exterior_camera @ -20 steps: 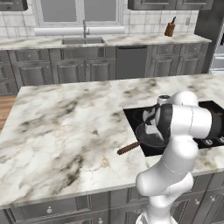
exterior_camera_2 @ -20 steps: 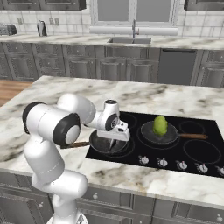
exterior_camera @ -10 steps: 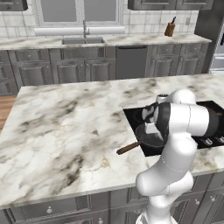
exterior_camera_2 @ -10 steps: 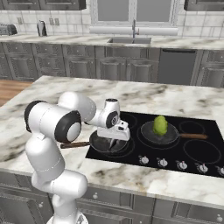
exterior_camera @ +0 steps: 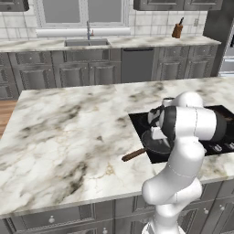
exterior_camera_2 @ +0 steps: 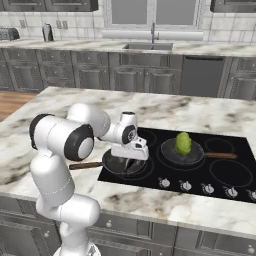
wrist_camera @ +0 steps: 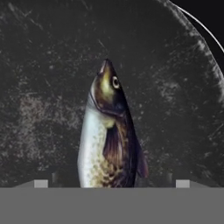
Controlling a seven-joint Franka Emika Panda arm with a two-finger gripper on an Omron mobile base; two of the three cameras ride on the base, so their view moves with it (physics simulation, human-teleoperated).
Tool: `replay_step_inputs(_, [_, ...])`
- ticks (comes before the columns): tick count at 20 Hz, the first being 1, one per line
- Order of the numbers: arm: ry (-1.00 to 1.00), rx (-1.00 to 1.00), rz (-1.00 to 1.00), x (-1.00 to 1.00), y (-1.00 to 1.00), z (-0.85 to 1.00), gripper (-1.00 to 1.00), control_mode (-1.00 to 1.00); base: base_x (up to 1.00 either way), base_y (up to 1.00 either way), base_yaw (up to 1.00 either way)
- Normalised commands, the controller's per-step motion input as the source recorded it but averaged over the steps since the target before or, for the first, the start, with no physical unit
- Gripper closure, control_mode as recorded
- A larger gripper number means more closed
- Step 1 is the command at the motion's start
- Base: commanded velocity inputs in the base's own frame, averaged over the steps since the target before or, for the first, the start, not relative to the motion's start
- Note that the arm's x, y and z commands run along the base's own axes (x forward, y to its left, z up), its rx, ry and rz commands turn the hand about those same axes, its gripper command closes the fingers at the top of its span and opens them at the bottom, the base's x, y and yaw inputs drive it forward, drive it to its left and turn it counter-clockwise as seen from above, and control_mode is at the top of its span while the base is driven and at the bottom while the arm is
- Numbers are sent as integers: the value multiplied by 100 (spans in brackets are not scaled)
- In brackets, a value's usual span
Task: Place both pans onto different burners. Then place the lettuce and the fish on different pans.
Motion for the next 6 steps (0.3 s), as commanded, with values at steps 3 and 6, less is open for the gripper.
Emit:
replay_step_inputs(3, [0, 0, 0, -15, 0, 29, -100, -100, 0, 0, 0])
replay_step_inputs(6, [0, 0, 0, -38, 0, 47, -100, -100, 0, 0, 0])
